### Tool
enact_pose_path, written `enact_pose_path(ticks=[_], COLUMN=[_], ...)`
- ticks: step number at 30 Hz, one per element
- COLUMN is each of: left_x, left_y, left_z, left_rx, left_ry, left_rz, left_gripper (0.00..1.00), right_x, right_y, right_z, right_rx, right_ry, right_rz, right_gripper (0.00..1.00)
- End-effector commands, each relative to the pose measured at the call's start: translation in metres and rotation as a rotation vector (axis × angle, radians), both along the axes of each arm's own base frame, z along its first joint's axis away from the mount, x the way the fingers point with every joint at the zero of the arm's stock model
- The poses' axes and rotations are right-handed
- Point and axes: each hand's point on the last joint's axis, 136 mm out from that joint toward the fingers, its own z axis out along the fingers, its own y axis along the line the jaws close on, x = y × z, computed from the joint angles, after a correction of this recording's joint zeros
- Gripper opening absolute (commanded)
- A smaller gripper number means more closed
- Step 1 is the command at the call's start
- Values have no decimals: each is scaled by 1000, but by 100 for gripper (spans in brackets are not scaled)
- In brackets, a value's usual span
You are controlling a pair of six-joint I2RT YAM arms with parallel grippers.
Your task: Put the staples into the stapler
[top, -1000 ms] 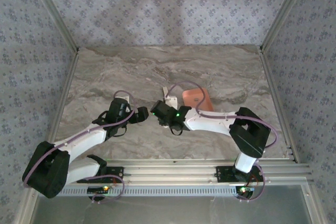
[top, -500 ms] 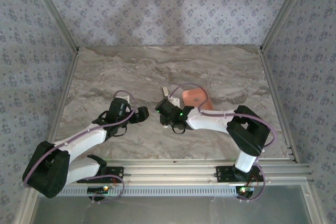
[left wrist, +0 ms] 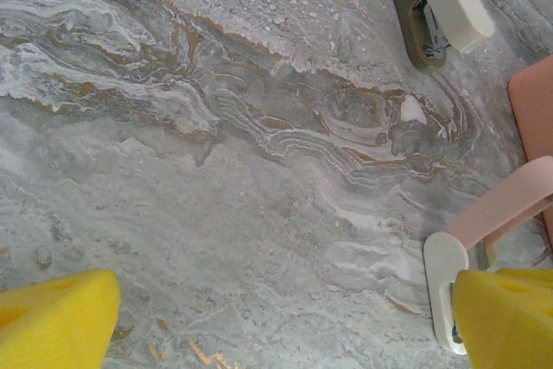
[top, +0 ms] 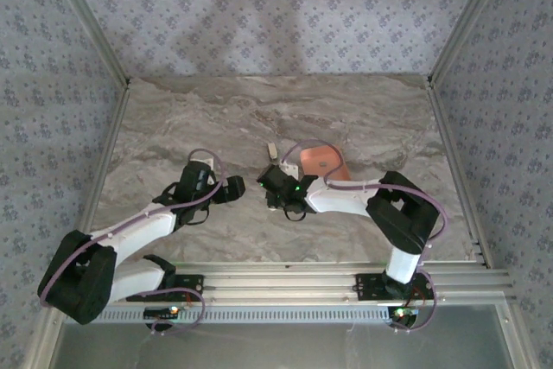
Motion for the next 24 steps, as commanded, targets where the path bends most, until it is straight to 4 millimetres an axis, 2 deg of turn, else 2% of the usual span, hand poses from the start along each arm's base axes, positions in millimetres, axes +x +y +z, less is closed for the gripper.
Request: enact_pose_path(ticks=[1, 10, 17, 24], left_x=[8, 9, 10, 10], left_y=[-6, -9, -11, -13], left_z=[12, 11, 15, 16], left_rx=[-17, -26, -35, -42], left_ry=[-31, -28, -36, -37], left_rz=[-22, -27, -36, -42], left_gripper=[98, 98, 98, 98], right_x=[-3, -6, -6, -6], right_y=[-7, -10, -8, -5], right_z=[-12, -18, -10, -9], right_rx=[-27, -36, -31, -25], right_ry=[28, 43, 23, 17], right_rz=[-17, -23, -8, 2], right_gripper=[24, 23, 21, 25])
